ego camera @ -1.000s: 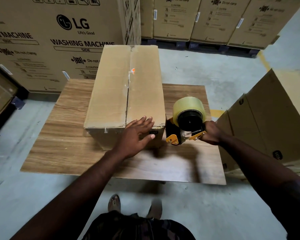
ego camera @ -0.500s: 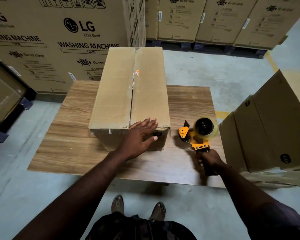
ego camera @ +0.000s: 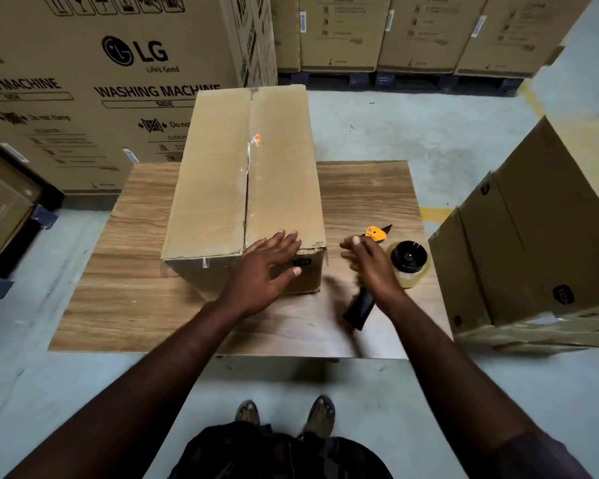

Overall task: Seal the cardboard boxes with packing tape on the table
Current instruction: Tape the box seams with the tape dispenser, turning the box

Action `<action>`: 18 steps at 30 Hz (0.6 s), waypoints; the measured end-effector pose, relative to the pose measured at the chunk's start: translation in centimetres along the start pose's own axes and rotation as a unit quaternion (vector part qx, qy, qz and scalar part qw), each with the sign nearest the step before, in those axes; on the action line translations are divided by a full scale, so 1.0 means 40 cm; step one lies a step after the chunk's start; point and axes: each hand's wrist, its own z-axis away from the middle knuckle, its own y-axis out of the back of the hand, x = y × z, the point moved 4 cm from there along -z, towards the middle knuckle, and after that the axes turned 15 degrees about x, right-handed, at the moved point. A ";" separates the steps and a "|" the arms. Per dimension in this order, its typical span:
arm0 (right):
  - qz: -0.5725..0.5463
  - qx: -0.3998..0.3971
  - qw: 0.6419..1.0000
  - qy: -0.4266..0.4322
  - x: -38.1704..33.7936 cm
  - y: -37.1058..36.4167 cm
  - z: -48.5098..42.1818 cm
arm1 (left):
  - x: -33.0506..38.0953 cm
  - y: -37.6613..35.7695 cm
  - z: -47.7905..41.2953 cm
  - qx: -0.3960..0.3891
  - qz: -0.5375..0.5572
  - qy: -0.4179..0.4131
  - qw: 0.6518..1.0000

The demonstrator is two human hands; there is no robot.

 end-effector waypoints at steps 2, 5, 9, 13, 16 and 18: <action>-0.117 -0.016 0.993 -0.027 -0.008 -0.085 0.036 | 0.000 0.001 -0.002 -0.006 0.000 -0.011 1.000; -0.134 0.015 0.991 -0.007 0.049 -0.181 0.074 | -0.004 0.003 -0.003 -0.011 0.003 -0.019 1.000; -0.110 0.093 0.990 -0.006 0.056 -0.213 0.101 | -0.005 0.004 0.001 -0.009 -0.002 -0.028 1.000; -0.033 0.119 0.990 0.067 0.036 -0.218 0.131 | -0.011 -0.002 0.003 -0.015 -0.014 -0.042 0.999; 0.015 0.127 0.988 0.092 0.038 -0.233 0.141 | -0.011 -0.004 0.002 -0.002 -0.011 -0.044 0.999; 0.018 0.131 0.986 0.097 0.038 -0.231 0.139 | -0.007 -0.002 -0.006 0.014 0.003 -0.025 1.000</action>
